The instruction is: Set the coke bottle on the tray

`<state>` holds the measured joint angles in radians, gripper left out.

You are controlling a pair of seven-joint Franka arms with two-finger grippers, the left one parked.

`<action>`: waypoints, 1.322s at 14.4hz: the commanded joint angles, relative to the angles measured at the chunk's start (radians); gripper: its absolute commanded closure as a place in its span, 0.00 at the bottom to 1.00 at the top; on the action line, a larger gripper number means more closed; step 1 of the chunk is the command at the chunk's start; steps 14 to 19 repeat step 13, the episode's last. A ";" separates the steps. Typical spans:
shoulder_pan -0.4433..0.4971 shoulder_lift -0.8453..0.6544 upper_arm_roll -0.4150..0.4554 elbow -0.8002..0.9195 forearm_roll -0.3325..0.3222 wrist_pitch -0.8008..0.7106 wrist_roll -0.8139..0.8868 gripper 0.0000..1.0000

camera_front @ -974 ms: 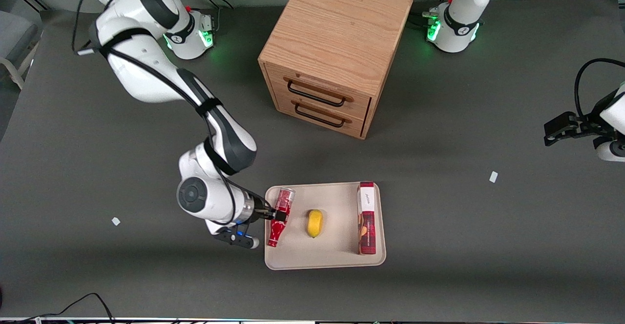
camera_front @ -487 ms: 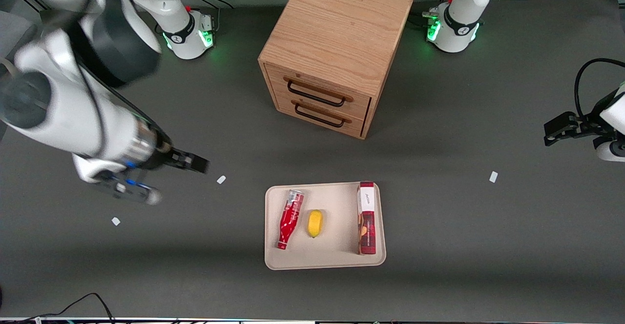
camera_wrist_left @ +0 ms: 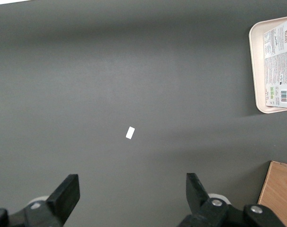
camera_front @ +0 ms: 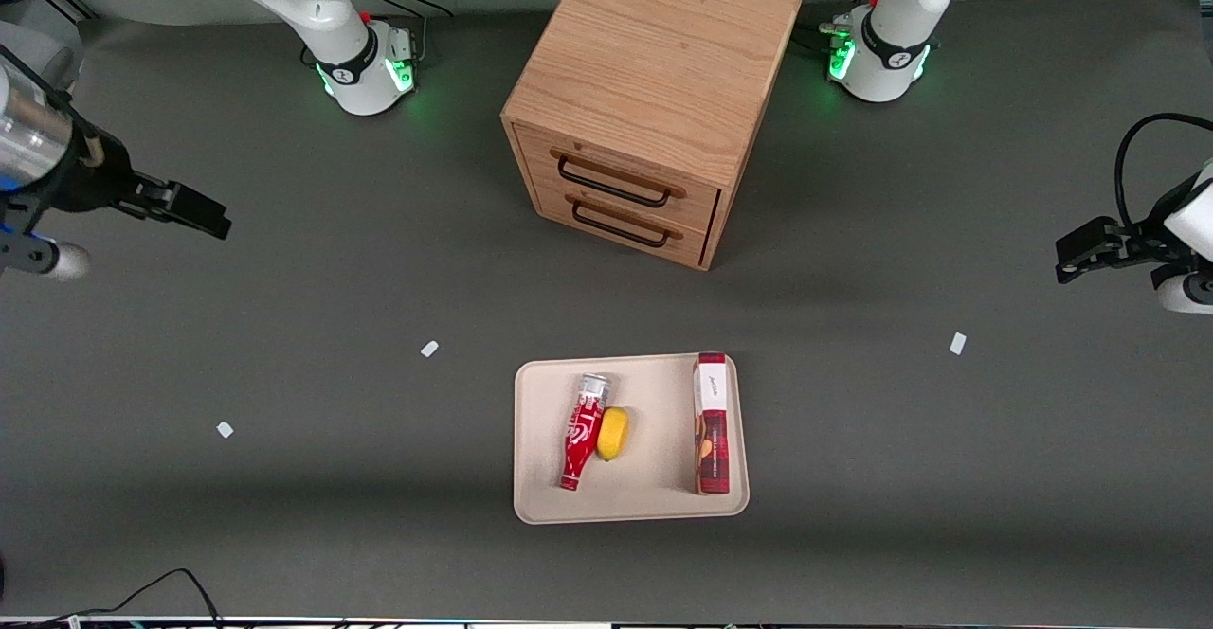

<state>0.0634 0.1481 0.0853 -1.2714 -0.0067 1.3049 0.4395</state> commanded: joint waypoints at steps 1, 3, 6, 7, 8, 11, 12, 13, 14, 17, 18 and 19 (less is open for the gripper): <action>0.000 -0.192 -0.047 -0.288 0.033 0.115 -0.028 0.00; 0.000 -0.274 -0.048 -0.411 0.033 0.177 -0.028 0.00; 0.001 -0.325 -0.048 -0.470 0.036 0.195 -0.027 0.00; 0.001 -0.325 -0.050 -0.464 0.046 0.189 -0.027 0.00; 0.003 -0.318 -0.050 -0.444 0.050 0.185 -0.027 0.00; 0.004 -0.266 -0.052 -0.338 0.048 0.133 -0.024 0.00; 0.004 -0.251 -0.052 -0.313 0.047 0.116 -0.022 0.00; 0.003 -0.245 -0.053 -0.304 0.047 0.111 -0.025 0.00; 0.003 -0.245 -0.053 -0.304 0.047 0.111 -0.025 0.00; 0.003 -0.245 -0.053 -0.304 0.047 0.111 -0.025 0.00; 0.003 -0.245 -0.053 -0.304 0.047 0.111 -0.025 0.00; 0.003 -0.245 -0.053 -0.304 0.047 0.111 -0.025 0.00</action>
